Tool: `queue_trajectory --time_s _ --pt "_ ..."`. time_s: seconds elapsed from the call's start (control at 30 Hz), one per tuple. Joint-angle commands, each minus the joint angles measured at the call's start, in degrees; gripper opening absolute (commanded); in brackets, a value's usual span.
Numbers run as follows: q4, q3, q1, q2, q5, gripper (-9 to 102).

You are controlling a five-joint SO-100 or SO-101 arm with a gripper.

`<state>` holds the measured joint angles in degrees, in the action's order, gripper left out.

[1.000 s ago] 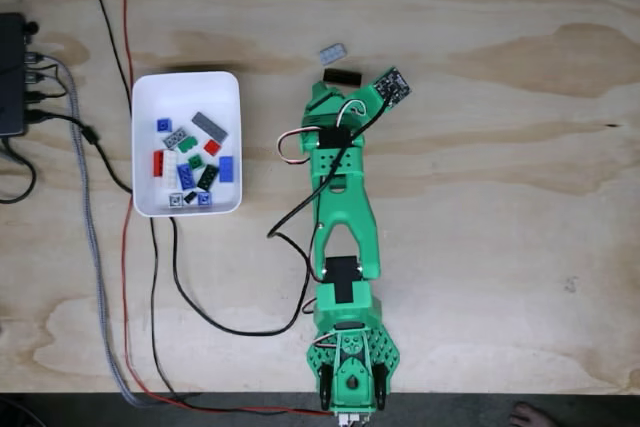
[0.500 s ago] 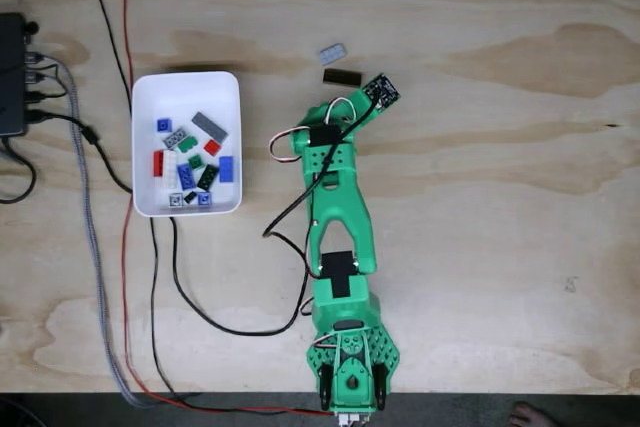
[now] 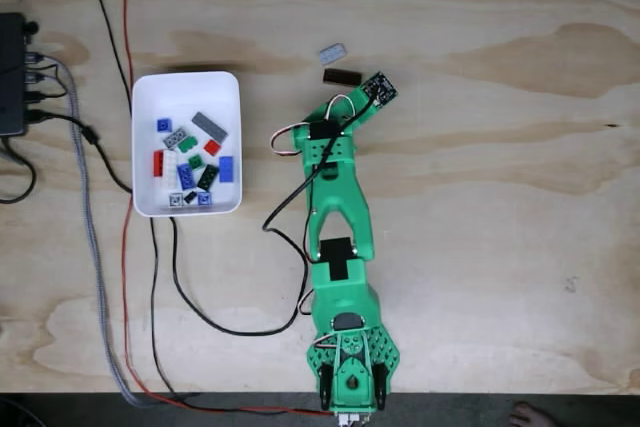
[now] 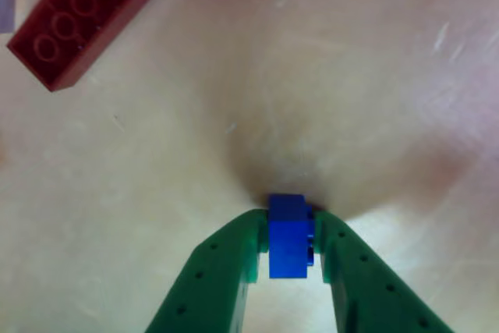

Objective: Put all lego bricks in the bin.

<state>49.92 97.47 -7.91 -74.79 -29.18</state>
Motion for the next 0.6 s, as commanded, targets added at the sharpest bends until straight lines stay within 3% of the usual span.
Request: queue_trajectory --time_s 0.0,0.17,0.3,0.47,0.57 --pt "-1.41 3.96 -1.05 -20.30 2.46 0" --pt "4.92 0.53 -8.26 -39.73 7.12 0" --pt "13.18 -14.33 -18.19 -26.81 8.96 3" --pt "12.83 -24.35 -29.53 -12.13 10.37 4" --pt "17.58 -30.94 -33.49 -5.01 11.69 9"
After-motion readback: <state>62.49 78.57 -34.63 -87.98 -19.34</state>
